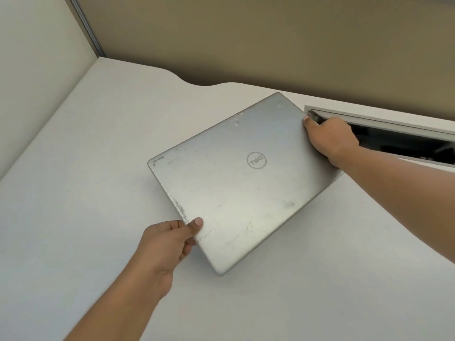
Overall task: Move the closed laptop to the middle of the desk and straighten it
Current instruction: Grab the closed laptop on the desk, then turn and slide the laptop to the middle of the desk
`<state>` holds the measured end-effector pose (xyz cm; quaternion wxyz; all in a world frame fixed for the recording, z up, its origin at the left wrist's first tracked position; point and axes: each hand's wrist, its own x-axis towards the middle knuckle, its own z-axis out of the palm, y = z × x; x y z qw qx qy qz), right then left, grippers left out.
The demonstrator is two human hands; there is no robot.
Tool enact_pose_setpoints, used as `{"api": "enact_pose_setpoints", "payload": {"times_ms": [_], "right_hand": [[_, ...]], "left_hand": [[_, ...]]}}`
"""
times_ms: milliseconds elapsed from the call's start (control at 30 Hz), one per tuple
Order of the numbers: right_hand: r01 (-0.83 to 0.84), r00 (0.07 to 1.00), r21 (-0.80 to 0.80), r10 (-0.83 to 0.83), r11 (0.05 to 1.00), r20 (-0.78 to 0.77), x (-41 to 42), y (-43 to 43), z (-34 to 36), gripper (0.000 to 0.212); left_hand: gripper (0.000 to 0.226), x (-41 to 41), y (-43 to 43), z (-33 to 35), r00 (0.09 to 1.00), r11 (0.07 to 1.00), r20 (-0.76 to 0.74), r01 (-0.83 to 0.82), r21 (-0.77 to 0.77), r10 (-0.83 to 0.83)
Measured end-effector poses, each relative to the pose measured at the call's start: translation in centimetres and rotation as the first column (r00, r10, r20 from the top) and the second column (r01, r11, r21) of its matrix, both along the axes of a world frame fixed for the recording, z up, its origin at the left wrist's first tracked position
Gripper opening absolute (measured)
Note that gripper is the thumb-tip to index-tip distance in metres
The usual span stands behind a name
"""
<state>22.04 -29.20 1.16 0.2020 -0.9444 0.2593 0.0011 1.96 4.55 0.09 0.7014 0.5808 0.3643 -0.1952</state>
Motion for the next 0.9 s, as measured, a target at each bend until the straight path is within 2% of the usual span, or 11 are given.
{"api": "enact_pose_setpoints", "payload": {"times_ms": [133, 233, 600, 900], "right_hand": [[0.002, 1.0, -0.02, -0.002, 1.0, 0.013, -5.4, -2.0, 2.1, 0.069], [0.004, 1.0, -0.068, -0.003, 0.998, 0.026, -9.2, -3.5, 2.5, 0.071], [0.125, 0.989, -0.006, -0.125, 0.992, -0.073, -21.7, -7.3, -0.7, 0.071], [0.171, 0.978, 0.004, -0.169, 0.985, -0.124, -27.2, -9.0, -3.2, 0.065]], "left_hand": [[0.036, -4.5, -1.2, 1.5, 0.994, 0.994, -0.034, 0.105, -0.036, -0.106], [0.026, -7.9, -2.4, 2.0, 0.987, 0.987, -0.044, 0.155, -0.049, -0.157], [0.039, -15.9, -4.7, 0.2, 0.975, 0.979, -0.107, 0.201, 0.044, -0.195], [0.027, -19.7, -6.6, -0.8, 0.959, 0.963, -0.158, 0.251, 0.095, -0.235]]}}
